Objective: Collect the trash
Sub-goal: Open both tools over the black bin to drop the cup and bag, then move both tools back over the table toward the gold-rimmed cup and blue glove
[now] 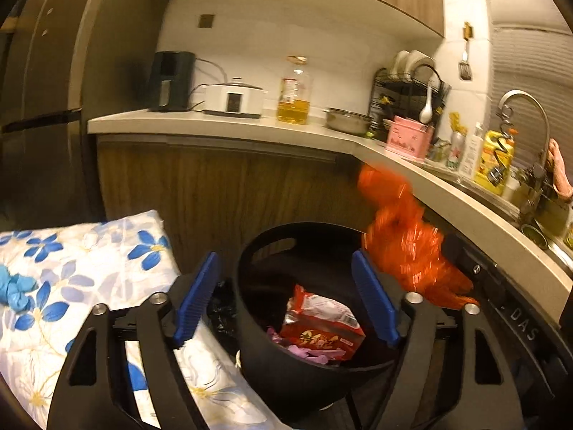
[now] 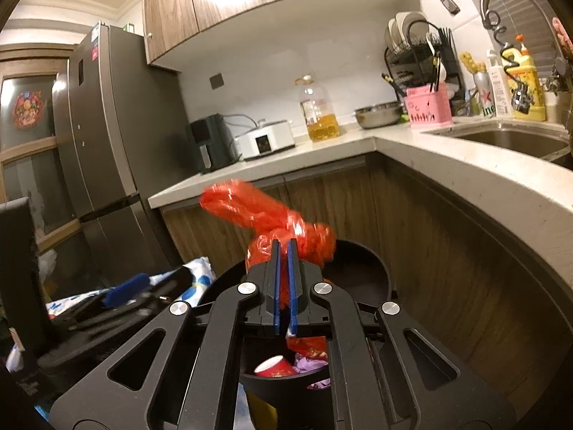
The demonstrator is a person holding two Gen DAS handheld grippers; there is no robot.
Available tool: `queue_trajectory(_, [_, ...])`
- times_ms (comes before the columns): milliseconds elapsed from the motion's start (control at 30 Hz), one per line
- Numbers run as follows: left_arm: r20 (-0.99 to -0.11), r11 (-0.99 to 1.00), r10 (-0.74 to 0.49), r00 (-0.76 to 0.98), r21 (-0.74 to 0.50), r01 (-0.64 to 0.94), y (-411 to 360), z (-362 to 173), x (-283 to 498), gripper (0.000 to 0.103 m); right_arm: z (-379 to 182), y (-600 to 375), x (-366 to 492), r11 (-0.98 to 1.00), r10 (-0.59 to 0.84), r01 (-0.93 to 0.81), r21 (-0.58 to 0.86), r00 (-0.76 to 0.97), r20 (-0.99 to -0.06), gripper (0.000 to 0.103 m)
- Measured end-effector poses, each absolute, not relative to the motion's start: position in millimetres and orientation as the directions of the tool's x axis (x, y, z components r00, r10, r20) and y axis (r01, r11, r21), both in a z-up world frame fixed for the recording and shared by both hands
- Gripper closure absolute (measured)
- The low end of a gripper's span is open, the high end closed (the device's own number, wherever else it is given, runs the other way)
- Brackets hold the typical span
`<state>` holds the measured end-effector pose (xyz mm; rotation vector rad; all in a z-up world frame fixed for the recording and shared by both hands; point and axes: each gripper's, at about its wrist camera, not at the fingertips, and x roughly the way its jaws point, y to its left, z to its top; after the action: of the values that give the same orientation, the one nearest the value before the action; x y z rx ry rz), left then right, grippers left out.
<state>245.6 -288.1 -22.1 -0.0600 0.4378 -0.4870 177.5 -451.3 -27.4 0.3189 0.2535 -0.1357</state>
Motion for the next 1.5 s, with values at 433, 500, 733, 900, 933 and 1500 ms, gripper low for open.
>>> queue_trajectory(433, [-0.451,0.961,-0.276,0.849,-0.134,0.241,-240,-26,240,0.008,-31,-433,163,0.947,-0.144,0.214,0.239,0.949,-0.28,0.042])
queue_trajectory(500, [-0.46,0.968,-0.25,0.852,-0.129,0.214,-232,-26,235,0.008,-30,-427,158,0.949,-0.149,0.215,0.229,0.949,-0.277,0.036])
queue_trajectory(733, [-0.474,0.982,-0.187,0.861,-0.108,0.153,-207,-25,217,0.006,-29,-400,143,0.96,-0.131,0.19,0.204,0.953,-0.273,0.028])
queue_trajectory(900, [-0.466,0.988,-0.152,0.872,-0.098,0.12,-190,-22,203,0.006,-27,-384,134,0.963,-0.107,0.167,0.21,0.956,-0.272,0.026])
queue_trajectory(933, [-0.463,0.989,-0.146,0.874,-0.096,0.115,-187,-21,201,0.006,-27,-380,133,0.964,-0.102,0.163,0.211,0.957,-0.272,0.026])
queue_trajectory(1500, [-0.465,0.994,-0.015,0.885,-0.102,-0.036,-96,-27,182,0.006,-31,-297,147,0.982,0.014,0.042,0.184,0.956,-0.293,0.026])
